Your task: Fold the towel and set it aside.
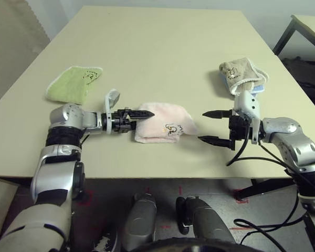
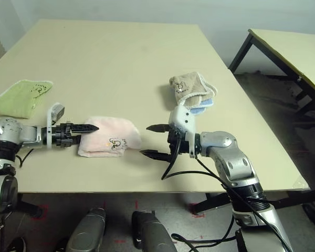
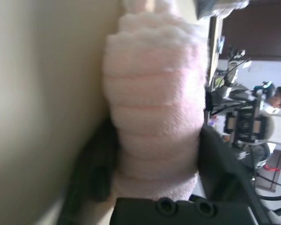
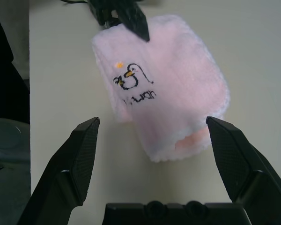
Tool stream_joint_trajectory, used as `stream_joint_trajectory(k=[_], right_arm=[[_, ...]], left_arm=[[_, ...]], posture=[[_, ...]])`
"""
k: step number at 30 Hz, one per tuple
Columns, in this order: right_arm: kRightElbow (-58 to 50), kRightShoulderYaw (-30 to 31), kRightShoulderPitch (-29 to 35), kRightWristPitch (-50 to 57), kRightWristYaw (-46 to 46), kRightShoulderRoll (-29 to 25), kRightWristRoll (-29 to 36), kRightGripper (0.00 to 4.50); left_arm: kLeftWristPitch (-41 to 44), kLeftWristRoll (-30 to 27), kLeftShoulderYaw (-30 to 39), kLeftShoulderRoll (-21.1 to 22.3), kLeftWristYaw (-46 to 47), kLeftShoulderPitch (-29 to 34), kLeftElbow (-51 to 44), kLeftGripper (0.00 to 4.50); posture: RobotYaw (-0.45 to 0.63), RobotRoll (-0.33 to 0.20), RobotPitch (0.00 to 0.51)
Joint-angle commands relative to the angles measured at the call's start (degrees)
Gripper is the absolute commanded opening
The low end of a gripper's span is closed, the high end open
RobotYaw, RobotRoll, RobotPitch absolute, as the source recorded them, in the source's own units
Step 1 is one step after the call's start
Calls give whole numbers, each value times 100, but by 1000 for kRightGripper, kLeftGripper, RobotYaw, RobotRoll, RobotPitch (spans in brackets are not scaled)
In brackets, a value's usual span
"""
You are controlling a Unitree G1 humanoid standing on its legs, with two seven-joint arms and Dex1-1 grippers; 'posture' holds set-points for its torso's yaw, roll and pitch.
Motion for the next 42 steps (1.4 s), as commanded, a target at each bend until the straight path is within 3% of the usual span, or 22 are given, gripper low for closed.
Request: stream_joint_trajectory(k=[1, 5, 6, 9, 15, 23, 33, 42], right_arm=[[-85, -9, 52, 66, -64, -21, 46, 4500], [-56, 34, 23, 68, -107, 29, 44, 4500], [-42, 46, 13, 64, -113, 45, 40, 4500], [-3, 76, -22, 58, -128, 90, 32, 4500], [82, 115, -38, 12, -142, 189, -1, 4500], [192, 182, -111, -20, -199, 364, 3, 4500], [250, 251, -180, 18, -257, 575, 26, 4500], [448, 403, -303, -67, -110, 738, -19, 4500]], left_arm=[[18, 221, -235, -93, -25, 88, 232, 1434], [-231, 242, 30, -131, -60, 47, 320, 150], [-434, 153, 277, -205, -66, 20, 288, 5], [-794, -182, 1070, -422, 31, -161, 88, 5], [-1458, -479, 1898, -524, 412, -600, -416, 5], [-2592, -577, 2746, 38, 1036, -1123, -632, 5], [-4421, -392, 3758, 949, 2023, -532, -254, 5], [-5311, -295, 3762, 954, 1937, 137, 294, 5]], posture=[[42, 0, 153], [51, 0, 153], [51, 0, 153], [59, 0, 155], [76, 0, 156], [72, 0, 152], [104, 0, 151], [125, 0, 146]])
